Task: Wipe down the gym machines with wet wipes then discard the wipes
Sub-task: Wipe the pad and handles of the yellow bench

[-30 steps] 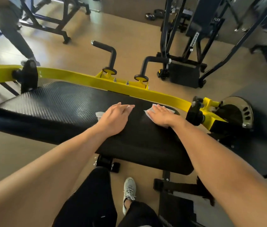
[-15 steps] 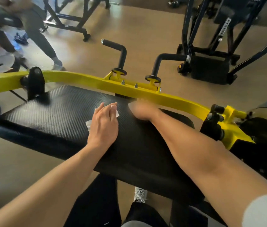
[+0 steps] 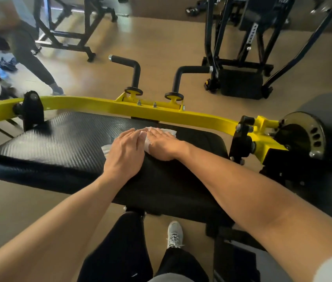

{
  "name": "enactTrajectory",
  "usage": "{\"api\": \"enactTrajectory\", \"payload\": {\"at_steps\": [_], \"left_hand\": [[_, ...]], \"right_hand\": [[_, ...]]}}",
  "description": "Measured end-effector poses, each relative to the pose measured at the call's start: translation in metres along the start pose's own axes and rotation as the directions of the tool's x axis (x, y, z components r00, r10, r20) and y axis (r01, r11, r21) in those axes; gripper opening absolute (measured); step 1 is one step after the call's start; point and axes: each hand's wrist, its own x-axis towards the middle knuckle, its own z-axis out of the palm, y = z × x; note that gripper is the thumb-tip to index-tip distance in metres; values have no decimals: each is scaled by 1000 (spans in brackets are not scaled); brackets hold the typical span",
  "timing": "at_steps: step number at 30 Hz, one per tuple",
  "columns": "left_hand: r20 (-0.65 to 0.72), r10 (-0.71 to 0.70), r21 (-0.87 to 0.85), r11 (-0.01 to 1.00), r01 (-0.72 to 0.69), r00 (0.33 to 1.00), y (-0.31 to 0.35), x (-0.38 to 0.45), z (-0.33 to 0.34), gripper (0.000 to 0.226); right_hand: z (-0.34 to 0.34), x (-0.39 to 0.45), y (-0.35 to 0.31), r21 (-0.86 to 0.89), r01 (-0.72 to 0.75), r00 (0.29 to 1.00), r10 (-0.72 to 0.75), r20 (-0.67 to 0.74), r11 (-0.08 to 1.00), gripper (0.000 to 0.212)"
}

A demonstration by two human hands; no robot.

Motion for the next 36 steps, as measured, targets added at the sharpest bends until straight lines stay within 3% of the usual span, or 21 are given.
{"api": "enactTrajectory", "payload": {"at_steps": [5, 11, 18, 22, 27, 36], "left_hand": [[121, 124, -13, 992, -124, 985, -1, -3, -2, 47], [339, 302, 63, 938, -342, 891, 16, -13, -7, 47], [404, 294, 32, 942, -335, 866, 16, -12, -5, 50], [382, 268, 20, 954, -298, 885, 22, -19, -7, 49], [226, 206, 74, 971, -227, 952, 27, -31, 0, 48], [67, 158, 141, 976, -166, 985, 43, -40, -5, 46]], "right_hand": [[2, -62, -9, 57, -46, 998, 48, -37, 997, 68], [23, -159, -15, 73, -212, 957, 222, -188, 975, 61], [67, -224, -7, 109, -424, 824, 432, -367, 899, 62], [56, -206, 5, 144, -475, 816, 495, -298, 868, 60], [16, -144, 44, 114, -506, 852, 516, -92, 855, 61], [-16, -36, 97, 67, -628, 773, 632, -63, 775, 64]]}}
